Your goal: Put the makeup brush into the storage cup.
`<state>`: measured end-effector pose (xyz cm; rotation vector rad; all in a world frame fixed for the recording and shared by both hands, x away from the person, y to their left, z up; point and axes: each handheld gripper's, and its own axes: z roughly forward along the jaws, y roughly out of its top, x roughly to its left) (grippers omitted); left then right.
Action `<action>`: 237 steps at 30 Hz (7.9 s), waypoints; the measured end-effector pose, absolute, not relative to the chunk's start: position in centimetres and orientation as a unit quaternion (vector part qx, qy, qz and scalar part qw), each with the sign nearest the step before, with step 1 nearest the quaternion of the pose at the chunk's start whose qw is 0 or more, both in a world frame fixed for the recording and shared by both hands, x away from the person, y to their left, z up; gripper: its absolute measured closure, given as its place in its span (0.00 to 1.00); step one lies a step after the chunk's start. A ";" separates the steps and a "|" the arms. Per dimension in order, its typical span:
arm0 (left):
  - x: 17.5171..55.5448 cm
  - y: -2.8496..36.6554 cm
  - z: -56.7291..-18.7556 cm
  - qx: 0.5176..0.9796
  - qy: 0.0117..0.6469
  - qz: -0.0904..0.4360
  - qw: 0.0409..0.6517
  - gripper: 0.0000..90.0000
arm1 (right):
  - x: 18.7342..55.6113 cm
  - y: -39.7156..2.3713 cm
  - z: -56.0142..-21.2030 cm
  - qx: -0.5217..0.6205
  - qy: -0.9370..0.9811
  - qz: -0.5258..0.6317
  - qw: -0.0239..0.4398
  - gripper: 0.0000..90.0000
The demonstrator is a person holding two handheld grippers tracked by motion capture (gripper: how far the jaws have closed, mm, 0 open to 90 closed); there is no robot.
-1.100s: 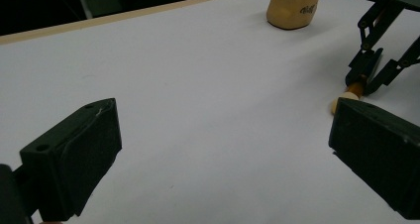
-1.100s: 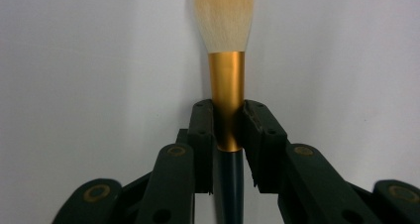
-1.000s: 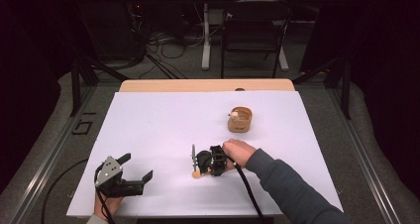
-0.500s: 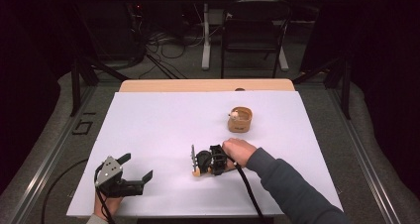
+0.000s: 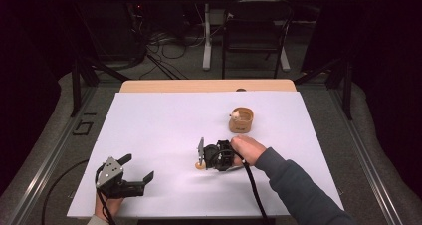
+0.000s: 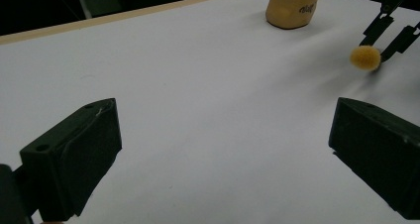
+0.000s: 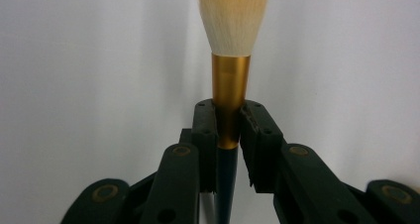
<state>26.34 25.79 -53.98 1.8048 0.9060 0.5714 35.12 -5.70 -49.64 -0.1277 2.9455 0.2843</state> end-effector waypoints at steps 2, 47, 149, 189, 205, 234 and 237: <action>26.3 25.8 -54.0 0.746 0.375 0.237 0.497 0.00 | 35.2 -5.9 -49.6 -0.037 0.990 0.105 0.090 0.86; 26.4 25.6 -54.1 0.747 0.376 0.237 0.495 0.00 | 35.6 -15.6 -44.6 0.153 0.896 0.377 0.178 0.86; 26.6 25.6 -54.1 0.756 0.369 0.233 0.487 0.00 | 37.3 -23.0 -42.9 0.332 0.772 0.469 0.271 0.86; 26.8 25.5 -54.2 0.755 0.372 0.231 0.489 0.00 | 38.1 -22.3 -40.6 0.327 0.712 0.533 0.320 0.86; 26.8 25.3 -54.3 0.758 0.368 0.227 0.489 0.00 | 39.5 -21.7 -41.2 0.323 0.688 0.563 0.324 0.86; 26.8 25.5 -54.2 0.755 0.370 0.230 0.490 0.00 | 41.8 -20.1 -42.3 0.317 0.689 0.573 0.311 0.86; 26.8 25.5 -54.2 0.755 0.370 0.230 0.490 0.00 | 42.0 -20.0 -42.5 0.317 0.690 0.572 0.309 0.86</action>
